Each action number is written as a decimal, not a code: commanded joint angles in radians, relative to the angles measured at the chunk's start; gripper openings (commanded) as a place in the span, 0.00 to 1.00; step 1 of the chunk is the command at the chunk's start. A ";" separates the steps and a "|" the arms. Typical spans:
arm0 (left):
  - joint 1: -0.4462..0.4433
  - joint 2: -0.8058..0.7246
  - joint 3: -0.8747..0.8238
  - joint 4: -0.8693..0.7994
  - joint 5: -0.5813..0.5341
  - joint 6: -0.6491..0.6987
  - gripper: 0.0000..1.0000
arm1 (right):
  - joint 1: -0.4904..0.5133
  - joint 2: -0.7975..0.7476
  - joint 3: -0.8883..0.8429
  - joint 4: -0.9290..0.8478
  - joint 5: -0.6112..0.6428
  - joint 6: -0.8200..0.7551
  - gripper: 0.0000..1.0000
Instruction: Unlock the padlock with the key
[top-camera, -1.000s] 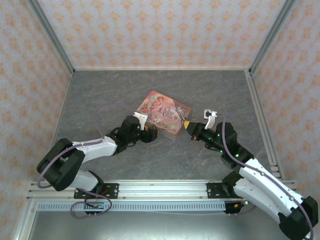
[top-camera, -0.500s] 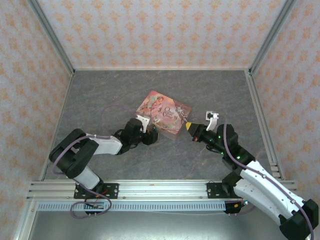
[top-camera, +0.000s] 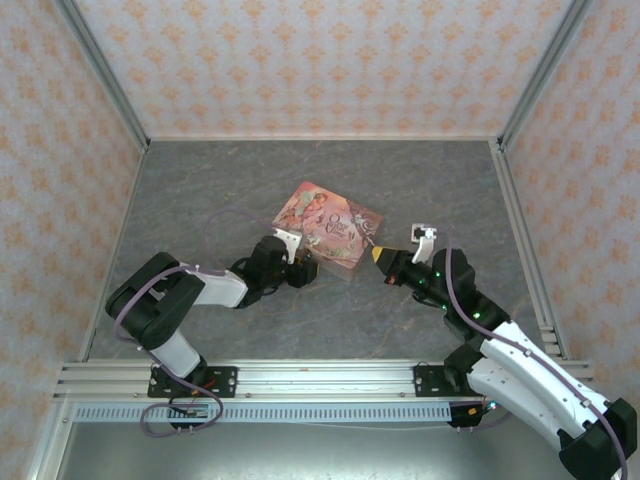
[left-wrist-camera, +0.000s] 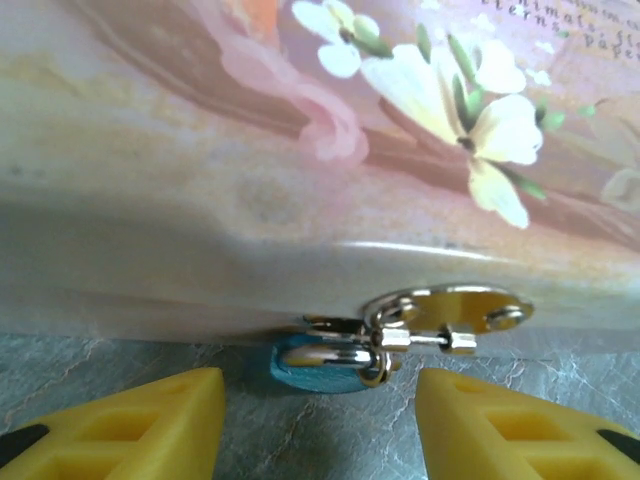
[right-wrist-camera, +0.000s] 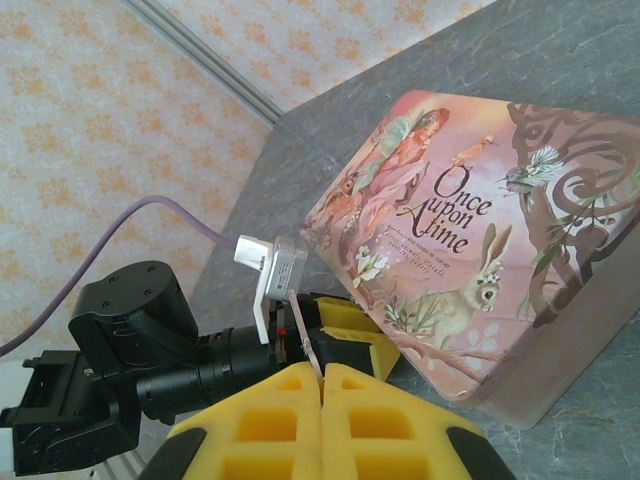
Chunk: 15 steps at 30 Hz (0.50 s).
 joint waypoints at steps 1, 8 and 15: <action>0.012 0.009 0.025 0.038 -0.025 -0.003 0.52 | 0.005 -0.018 -0.015 0.001 0.016 -0.019 0.00; 0.011 0.011 0.045 0.021 -0.025 -0.005 0.49 | 0.005 -0.024 -0.023 0.003 0.015 -0.017 0.00; 0.008 0.035 0.057 0.019 -0.028 -0.015 0.45 | 0.005 -0.042 -0.031 -0.003 0.026 -0.017 0.00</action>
